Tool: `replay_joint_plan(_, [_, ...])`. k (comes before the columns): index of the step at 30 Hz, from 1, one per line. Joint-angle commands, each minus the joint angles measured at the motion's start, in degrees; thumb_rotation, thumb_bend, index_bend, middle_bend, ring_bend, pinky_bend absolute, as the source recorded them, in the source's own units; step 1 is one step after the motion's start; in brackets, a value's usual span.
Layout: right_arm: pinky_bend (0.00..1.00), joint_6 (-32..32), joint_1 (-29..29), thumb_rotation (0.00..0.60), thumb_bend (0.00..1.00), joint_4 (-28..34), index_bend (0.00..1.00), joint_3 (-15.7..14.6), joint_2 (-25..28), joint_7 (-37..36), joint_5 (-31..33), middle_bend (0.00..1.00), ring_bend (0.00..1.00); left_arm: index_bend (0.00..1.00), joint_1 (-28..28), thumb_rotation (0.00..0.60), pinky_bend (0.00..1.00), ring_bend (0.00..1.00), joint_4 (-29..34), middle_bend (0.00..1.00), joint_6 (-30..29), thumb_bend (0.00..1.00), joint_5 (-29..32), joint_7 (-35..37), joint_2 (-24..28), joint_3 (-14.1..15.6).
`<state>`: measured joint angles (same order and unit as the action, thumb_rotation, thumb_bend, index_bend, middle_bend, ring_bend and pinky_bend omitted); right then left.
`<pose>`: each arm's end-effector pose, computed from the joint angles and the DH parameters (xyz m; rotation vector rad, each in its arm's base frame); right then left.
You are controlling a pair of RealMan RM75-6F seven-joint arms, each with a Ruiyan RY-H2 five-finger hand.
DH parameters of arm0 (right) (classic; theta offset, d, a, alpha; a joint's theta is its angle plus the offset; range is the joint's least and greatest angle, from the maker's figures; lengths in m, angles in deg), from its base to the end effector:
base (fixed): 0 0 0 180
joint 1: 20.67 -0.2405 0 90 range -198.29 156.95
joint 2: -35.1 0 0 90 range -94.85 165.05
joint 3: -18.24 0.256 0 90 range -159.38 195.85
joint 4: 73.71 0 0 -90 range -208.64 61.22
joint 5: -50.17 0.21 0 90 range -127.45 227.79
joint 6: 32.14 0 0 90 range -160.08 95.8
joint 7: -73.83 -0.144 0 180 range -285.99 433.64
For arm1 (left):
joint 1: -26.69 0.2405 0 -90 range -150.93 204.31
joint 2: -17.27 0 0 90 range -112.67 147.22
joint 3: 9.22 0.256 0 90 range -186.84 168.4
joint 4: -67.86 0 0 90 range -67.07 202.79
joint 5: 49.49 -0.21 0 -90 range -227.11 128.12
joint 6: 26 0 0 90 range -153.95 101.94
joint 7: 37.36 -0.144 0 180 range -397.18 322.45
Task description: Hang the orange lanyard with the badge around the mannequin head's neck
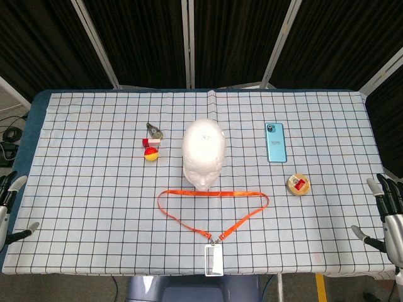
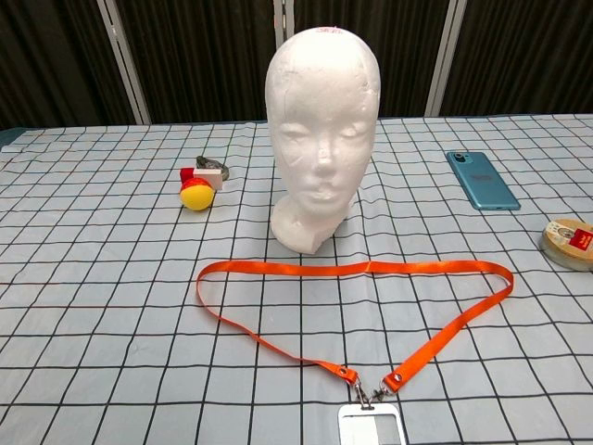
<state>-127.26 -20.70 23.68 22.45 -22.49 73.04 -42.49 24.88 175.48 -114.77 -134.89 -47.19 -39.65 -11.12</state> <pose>-0.2875 -0.1573 0.2056 1.3368 -0.7486 1.0224 -0.2749 0.1590 0.1820 -1.3426 -0.8852 -0.8640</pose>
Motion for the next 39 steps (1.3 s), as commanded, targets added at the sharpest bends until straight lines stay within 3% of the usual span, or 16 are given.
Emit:
replay_joint_plan(1, [0.00,0.05,-0.04,0.600,0.00,0.01,0.06,-0.06,-0.01,-0.03,-0.14,0.00,0.00,0.00,-0.04,0.600,0.00,0.00,-0.14,0.00,0.15,0.00,0.22,0.10,-0.09,-0.08])
replay_joint_plan(8, [0.00,1.69,-0.62,0.600,0.00,0.11,0.07,-0.60,-0.34,0.91,-0.48,0.00,0.00,0.00,-0.28,0.600,0.00,0.00,-0.37,0.00,0.78,0.00,0.59,0.31,-0.30,-0.14])
replay_joint_plan(11, [0.00,5.77,-2.80,0.600,0.00,0.56,0.09,-0.79,-0.85,2.81,-0.59,0.00,0.00,0.00,-0.77,0.600,0.00,0.00,-0.96,0.00,1.66,0.00,1.33,-0.29,-0.82,-0.39])
replay_joint_plan(17, [0.00,22.67,-13.26,0.600,0.05,1.98,0.26,2.18,-1.16,4.48,3.96,0.00,0.00,0.00,-2.31,0.600,0.00,0.00,-2.45,0.00,4.33,0.00,3.66,-1.99,-2.61,-1.12])
replay_joint_plan(21, [0.00,36.45,-22.42,0.600,0.15,2.74,0.40,5.92,-3.74,10.07,12.73,0.00,0.00,0.00,-3.48,0.600,0.00,0.00,-4.20,0.00,6.26,0.00,6.43,-4.25,-4.61,-1.89])
replay_joint_plan(26, [0.00,46.60,-30.05,0.600,0.22,2.13,0.43,7.95,-8.59,15.10,22.74,0.00,0.00,0.00,-4.31,0.600,0.00,0.00,-5.59,0.00,7.68,0.00,9.15,-6.18,-6.09,-2.49])
replay_joint_plan(31, [0.00,50.03,-35.44,0.600,0.29,-2.17,0.44,7.68,-14.93,22.20,31.62,0.00,0.00,0.00,-4.62,0.600,0.00,0.00,-6.47,0.00,8.01,0.00,10.66,-7.06,-6.79,-2.86])
replay_joint_plan(39, [0.00,49.15,-40.30,0.600,0.29,-6.03,0.46,5.59,-21.32,30.15,40.63,0.00,0.00,0.00,-4.89,0.600,0.00,0.00,-7.60,0.00,8.36,0.00,12.09,-7.26,-7.32,-3.10])
